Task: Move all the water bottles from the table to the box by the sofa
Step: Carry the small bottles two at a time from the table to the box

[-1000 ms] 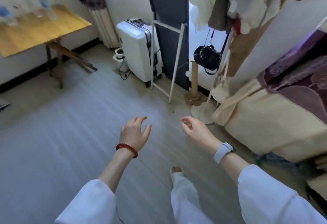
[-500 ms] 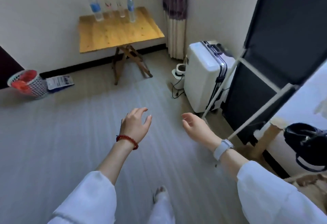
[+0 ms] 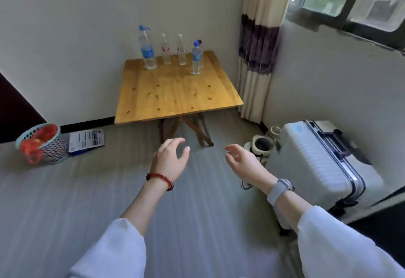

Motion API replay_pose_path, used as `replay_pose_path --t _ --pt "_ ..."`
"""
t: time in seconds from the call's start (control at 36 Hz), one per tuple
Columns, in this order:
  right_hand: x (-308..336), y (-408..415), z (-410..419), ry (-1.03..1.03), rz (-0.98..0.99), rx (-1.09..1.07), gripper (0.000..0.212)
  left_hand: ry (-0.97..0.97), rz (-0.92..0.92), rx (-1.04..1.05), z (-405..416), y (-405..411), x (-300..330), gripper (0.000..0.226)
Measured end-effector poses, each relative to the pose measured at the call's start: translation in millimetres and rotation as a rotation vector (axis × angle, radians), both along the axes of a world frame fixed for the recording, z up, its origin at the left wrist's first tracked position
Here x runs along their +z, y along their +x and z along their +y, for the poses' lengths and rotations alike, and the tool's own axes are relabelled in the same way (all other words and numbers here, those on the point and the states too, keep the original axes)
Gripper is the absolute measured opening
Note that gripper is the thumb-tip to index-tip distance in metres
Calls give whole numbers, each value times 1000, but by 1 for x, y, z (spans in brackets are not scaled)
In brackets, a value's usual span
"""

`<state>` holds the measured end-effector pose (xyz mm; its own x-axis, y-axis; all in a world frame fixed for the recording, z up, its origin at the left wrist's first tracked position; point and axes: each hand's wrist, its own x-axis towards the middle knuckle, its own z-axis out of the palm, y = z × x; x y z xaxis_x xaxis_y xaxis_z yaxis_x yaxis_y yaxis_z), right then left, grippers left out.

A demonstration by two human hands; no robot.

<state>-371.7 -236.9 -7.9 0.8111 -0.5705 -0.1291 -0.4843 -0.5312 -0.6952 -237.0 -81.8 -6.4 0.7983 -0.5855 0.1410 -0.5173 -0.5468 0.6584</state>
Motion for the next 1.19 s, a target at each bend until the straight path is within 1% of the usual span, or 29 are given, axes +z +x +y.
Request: replay_pose_path --t 0.14,0.31,0.44,0.56,0.69,0.81,0.92,1.06,1.11,1.19 --pt "-2 103 -74 -25 -23 15 34 3 -13 10 -73 102 -4 28" --pt "-9 235 -181 -7 -66 24 33 38 -41 32 -171 228 -7 30" --pt "14 352 -264 -52 -113 30 33 52 -56 39 -249 334 15 33" --pt "24 436 -306 -70 -132 69 34 47 -92 58 -287 411 25 33" --pt "14 534 -357 -66 -139 61 34 37 -92 79 -328 502 15 32" --pt "-5 615 -401 -93 -153 21 36 37 -71 58 -370 587 -1 34" --pt "-20 692 -445 -122 -151 -111 44 45 -29 34 -411 667 -21 36" --pt "-41 764 -487 -77 -52 -219 59 53 50 -2 -461 750 -42 42" --pt "-50 781 -497 -43 -35 -222 54 35 71 -20 -485 782 -49 47" --pt "-64 795 -507 -19 -91 -241 29 13 106 -18 -524 821 -55 56"
